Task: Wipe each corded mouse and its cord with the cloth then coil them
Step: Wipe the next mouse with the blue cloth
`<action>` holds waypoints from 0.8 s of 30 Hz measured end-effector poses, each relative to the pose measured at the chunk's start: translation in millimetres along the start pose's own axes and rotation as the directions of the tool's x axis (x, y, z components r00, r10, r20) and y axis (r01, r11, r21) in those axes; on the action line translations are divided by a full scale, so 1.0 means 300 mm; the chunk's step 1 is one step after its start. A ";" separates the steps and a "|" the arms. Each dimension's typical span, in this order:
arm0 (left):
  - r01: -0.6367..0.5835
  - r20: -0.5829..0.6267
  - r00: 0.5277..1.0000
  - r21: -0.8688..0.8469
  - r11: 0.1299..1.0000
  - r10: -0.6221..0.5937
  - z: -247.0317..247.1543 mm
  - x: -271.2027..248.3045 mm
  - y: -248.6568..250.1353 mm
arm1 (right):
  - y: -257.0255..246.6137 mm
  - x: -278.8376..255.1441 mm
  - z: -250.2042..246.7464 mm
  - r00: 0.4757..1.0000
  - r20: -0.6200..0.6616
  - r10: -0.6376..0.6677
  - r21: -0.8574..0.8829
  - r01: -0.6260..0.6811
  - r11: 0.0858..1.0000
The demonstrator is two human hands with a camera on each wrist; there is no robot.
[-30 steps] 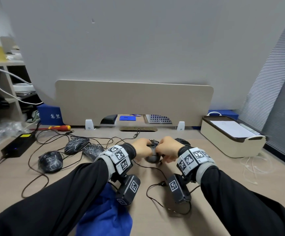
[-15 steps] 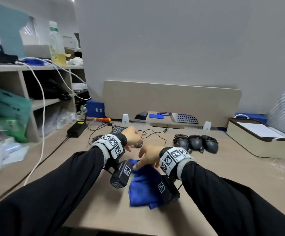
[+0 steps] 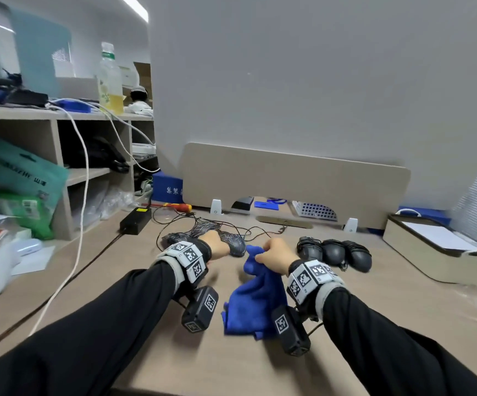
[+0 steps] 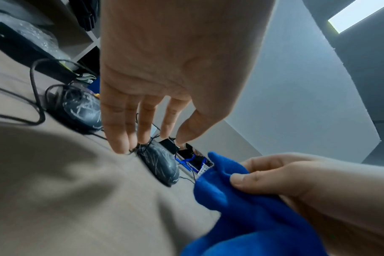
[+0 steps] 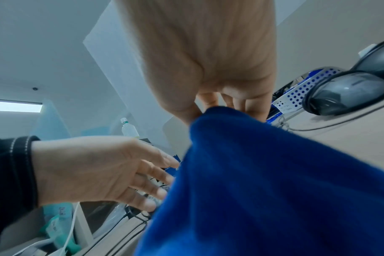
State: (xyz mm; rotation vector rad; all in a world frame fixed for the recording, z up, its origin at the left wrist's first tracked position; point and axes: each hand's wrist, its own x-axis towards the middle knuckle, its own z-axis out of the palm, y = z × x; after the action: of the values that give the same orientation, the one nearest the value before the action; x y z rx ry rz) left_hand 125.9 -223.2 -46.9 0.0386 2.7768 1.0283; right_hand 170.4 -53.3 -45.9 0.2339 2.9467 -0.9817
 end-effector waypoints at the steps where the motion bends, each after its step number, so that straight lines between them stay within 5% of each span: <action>1: 0.023 0.012 1.000 0.019 1.000 -0.024 0.018 0.017 0.003 | 0.019 0.005 0.000 1.000 0.014 0.017 0.006 -0.017 1.000; 8: 0.142 -0.095 0.987 0.149 0.979 -0.129 0.125 0.160 0.108 | 0.125 0.050 0.014 0.985 0.157 0.068 -0.006 -0.068 0.998; 18: 0.252 -0.144 0.966 0.360 0.898 -0.213 0.152 0.232 0.157 | 0.179 0.120 0.038 0.977 0.202 0.068 0.115 -0.092 0.989; 24: 0.141 -0.100 0.989 0.385 0.912 -0.111 0.089 0.153 0.106 | 0.186 0.099 0.029 0.982 0.175 0.067 0.177 -0.098 0.979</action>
State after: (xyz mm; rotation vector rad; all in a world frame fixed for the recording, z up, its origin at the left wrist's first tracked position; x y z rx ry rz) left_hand 84.2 -178.0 -53.4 -0.1284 2.9621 0.4393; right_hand 149.3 -10.4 -88.1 0.2617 2.6738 -1.1999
